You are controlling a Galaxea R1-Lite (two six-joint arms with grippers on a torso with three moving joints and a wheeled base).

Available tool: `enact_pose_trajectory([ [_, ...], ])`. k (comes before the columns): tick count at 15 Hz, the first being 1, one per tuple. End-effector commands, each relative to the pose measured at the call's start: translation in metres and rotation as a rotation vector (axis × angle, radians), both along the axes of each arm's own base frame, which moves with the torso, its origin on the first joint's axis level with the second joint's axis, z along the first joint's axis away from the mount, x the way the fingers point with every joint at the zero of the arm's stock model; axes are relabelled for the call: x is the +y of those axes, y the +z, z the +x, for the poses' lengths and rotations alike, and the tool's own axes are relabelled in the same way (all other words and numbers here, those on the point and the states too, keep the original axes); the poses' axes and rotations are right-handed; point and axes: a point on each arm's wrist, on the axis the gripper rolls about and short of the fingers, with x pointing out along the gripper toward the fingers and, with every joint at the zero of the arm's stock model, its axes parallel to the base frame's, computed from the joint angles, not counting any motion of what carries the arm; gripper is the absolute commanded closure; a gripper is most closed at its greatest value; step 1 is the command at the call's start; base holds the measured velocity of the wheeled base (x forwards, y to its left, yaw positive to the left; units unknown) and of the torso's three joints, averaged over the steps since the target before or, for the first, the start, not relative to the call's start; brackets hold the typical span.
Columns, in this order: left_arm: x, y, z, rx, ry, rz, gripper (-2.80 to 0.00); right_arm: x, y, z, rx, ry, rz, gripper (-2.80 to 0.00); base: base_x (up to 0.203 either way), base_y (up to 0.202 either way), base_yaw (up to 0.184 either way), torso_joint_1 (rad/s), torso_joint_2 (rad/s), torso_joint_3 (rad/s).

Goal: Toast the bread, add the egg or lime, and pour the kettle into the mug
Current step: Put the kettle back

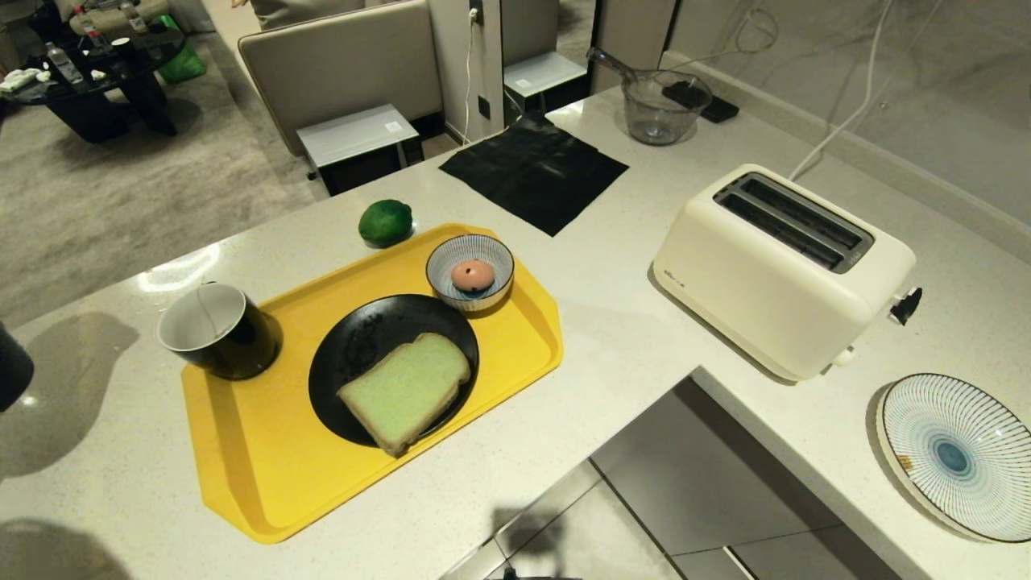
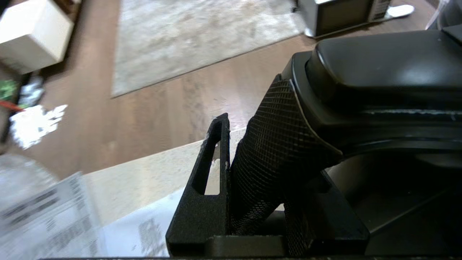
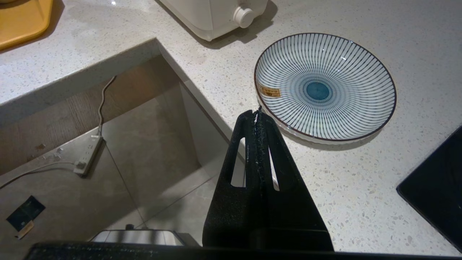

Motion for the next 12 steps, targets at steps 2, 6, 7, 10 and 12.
enact_pose_trajectory([
  [2,0.037,-0.048,0.033,0.026,-0.089,-0.055,0.00,0.000,-0.007,0.002,0.027,-0.001,0.000,0.00,0.000,0.000,0.000,0.000,0.00,0.000],
  [6,0.047,-0.075,0.064,0.022,-0.174,-0.045,0.00,0.000,-0.007,0.002,0.027,0.000,0.000,0.00,0.000,0.000,0.000,0.000,0.00,0.000],
  [7,0.044,-0.078,0.072,0.025,-0.196,-0.050,0.00,0.000,-0.007,0.002,0.027,0.000,0.000,0.00,0.000,0.000,0.000,0.000,0.00,0.000],
  [10,0.035,-0.082,0.087,0.028,-0.246,-0.051,0.00,0.000,-0.007,0.002,0.027,0.000,0.000,0.00,0.000,0.000,0.000,0.000,0.00,0.000],
  [12,0.033,-0.084,0.092,0.026,-0.261,-0.047,0.00,0.000,-0.007,0.002,0.027,0.000,0.000,0.00,0.000,0.000,0.000,0.000,0.00,0.000],
])
